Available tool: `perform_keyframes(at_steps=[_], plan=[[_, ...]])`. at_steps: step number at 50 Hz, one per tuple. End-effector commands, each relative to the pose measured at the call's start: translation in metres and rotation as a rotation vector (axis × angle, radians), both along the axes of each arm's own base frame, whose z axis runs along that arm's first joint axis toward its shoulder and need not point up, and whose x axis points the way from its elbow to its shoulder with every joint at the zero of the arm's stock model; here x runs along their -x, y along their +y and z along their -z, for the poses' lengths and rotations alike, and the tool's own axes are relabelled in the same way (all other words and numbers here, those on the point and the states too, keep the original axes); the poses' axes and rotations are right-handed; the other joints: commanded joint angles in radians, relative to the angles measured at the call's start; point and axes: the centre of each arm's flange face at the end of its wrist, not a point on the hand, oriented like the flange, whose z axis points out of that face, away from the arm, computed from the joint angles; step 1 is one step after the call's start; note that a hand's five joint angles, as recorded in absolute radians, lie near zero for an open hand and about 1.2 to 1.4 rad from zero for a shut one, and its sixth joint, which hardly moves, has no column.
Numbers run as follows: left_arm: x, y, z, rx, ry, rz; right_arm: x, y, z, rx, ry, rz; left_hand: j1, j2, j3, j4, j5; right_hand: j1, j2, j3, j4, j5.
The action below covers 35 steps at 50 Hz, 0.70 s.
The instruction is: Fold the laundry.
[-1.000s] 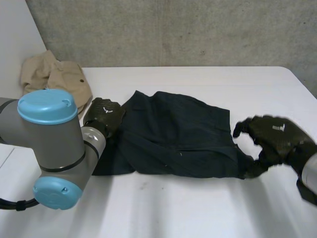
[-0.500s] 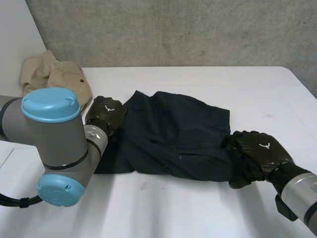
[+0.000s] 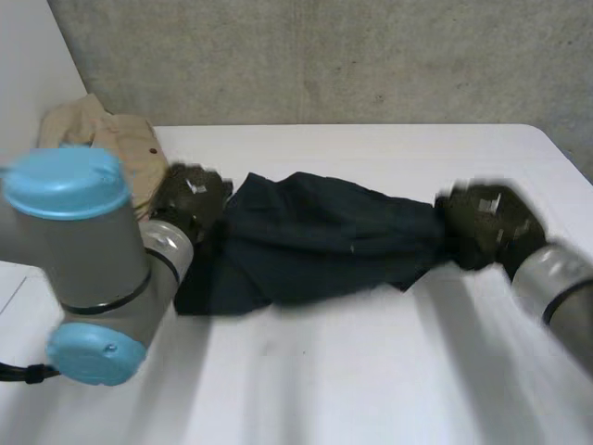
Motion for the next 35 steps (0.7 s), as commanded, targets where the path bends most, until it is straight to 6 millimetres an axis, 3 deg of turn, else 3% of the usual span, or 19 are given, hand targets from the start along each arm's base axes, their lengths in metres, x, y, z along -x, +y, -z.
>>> perform_keyframes(at_steps=[1, 4, 8, 11, 14, 23, 27, 29, 32, 34, 35], plan=[[-0.02, 0.034, -0.104, 0.206, 0.241, 0.001, 0.001, 0.01, -0.134, 0.304, 0.082, -0.021, 0.248, 0.196, 0.2, 0.195, 0.243, 0.414, 0.22, 0.244, 0.224, 0.263], [-0.033, 0.052, -0.145, 0.303, 0.345, 0.004, 0.0, 0.012, -0.163, 0.309, 0.083, -0.039, 0.248, 0.196, 0.2, 0.195, 0.243, 0.414, 0.22, 0.244, 0.224, 0.263], [-0.043, 0.066, -0.167, 0.358, 0.395, 0.005, -0.006, -0.003, -0.168, 0.242, 0.118, -0.057, 0.248, 0.196, 0.2, 0.195, 0.243, 0.414, 0.22, 0.244, 0.224, 0.263], [-0.043, 0.065, -0.163, 0.346, 0.39, 0.003, -0.011, -0.012, -0.165, 0.198, 0.154, -0.076, 0.248, 0.196, 0.2, 0.195, 0.243, 0.414, 0.22, 0.244, 0.224, 0.263], [-0.039, 0.06, -0.146, 0.299, 0.362, 0.005, -0.017, -0.025, -0.148, 0.123, 0.19, -0.094, 0.248, 0.196, 0.2, 0.195, 0.243, 0.414, 0.22, 0.244, 0.224, 0.263], [-0.01, 0.015, -0.068, 0.108, 0.234, -0.009, -0.028, -0.063, -0.084, -0.055, 0.239, -0.107, 0.248, 0.196, 0.2, 0.195, 0.243, 0.414, 0.22, 0.244, 0.224, 0.263], [0.006, -0.011, -0.05, 0.107, 0.23, -0.009, -0.034, -0.082, -0.061, -0.073, 0.236, -0.103, 0.248, 0.196, 0.2, 0.195, 0.243, 0.414, 0.22, 0.244, 0.224, 0.263], [0.012, -0.026, -0.045, 0.125, 0.238, -0.016, -0.039, -0.096, -0.053, -0.031, 0.227, -0.085, 0.248, 0.196, 0.2, 0.195, 0.243, 0.414, 0.22, 0.244, 0.224, 0.263], [0.026, -0.051, -0.051, 0.204, 0.271, -0.011, -0.05, -0.109, -0.058, 0.083, 0.205, -0.061, 0.248, 0.196, 0.2, 0.195, 0.243, 0.414, 0.22, 0.244, 0.224, 0.263], [0.031, -0.062, -0.063, 0.271, 0.296, -0.01, -0.061, -0.122, -0.074, 0.244, 0.16, -0.024, 0.248, 0.196, 0.2, 0.195, 0.243, 0.414, 0.22, 0.244, 0.224, 0.263], [0.037, -0.073, -0.083, 0.365, 0.33, -0.008, -0.064, -0.125, -0.08, 0.295, 0.144, -0.016, 0.248, 0.196, 0.2, 0.195, 0.243, 0.414, 0.22, 0.244, 0.224, 0.263]])
